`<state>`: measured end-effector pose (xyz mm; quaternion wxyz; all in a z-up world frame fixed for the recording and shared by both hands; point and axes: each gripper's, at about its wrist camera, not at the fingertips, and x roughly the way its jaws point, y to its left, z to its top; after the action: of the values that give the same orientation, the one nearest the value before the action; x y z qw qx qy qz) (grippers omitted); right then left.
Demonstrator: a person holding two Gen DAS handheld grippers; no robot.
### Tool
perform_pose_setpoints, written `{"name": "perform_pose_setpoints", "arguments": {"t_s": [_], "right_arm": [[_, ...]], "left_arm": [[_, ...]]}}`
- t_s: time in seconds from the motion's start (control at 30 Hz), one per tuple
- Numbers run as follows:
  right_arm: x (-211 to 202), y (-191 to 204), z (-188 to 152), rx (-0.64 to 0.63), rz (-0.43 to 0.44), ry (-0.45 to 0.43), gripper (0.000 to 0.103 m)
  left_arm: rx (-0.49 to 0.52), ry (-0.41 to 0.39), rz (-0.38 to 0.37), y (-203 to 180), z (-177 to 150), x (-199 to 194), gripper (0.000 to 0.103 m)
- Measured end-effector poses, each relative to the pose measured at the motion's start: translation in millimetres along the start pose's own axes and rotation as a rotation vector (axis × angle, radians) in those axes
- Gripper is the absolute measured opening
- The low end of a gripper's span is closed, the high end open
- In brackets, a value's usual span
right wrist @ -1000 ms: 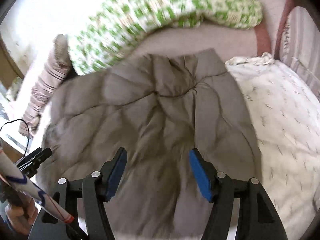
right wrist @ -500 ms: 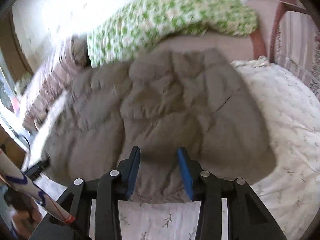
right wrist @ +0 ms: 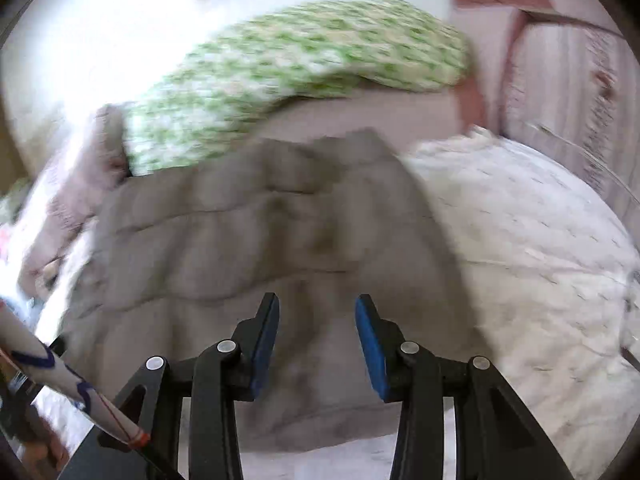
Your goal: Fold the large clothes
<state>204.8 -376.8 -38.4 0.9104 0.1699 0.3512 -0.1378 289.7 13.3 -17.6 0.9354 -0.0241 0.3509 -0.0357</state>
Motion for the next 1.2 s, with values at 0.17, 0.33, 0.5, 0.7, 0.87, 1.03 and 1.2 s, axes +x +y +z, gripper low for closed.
{"name": "perform_pose_setpoints", "arguments": {"t_s": [0.17, 0.33, 0.5, 0.7, 0.87, 1.03, 1.2], "right_arm": [[38.6, -24.2, -8.5, 0.104, 0.044, 0.120, 0.044], [9.1, 2.0, -8.5, 0.036, 0.027, 0.027, 0.045], [-14.5, 67.7, -27.5, -0.140, 0.172, -0.021, 0.045], [0.4, 108.4, -50.0, -0.280, 0.164, 0.005, 0.047], [15.2, 100.1, -52.5, -0.230, 0.206, 0.063, 0.048], [12.7, 103.4, -56.5, -0.258, 0.190, 0.060, 0.050], [14.3, 101.9, -55.8, -0.264, 0.196, 0.068, 0.051]], "left_arm": [[-0.002, 0.030, 0.011, -1.9, -1.9, 10.0, 0.074], [0.046, -0.066, 0.084, -12.7, -3.3, -13.4, 0.074], [0.131, -0.142, 0.076, -39.7, -12.4, -34.5, 0.074], [0.220, -0.100, 0.068, -60.7, -23.5, -21.6, 0.074], [0.189, -0.064, 0.043, -57.1, -22.6, -13.6, 0.074], [0.191, -0.064, 0.044, -59.0, -23.8, -14.4, 0.074], [0.198, -0.068, 0.050, -60.4, -24.4, -14.7, 0.074]]}}
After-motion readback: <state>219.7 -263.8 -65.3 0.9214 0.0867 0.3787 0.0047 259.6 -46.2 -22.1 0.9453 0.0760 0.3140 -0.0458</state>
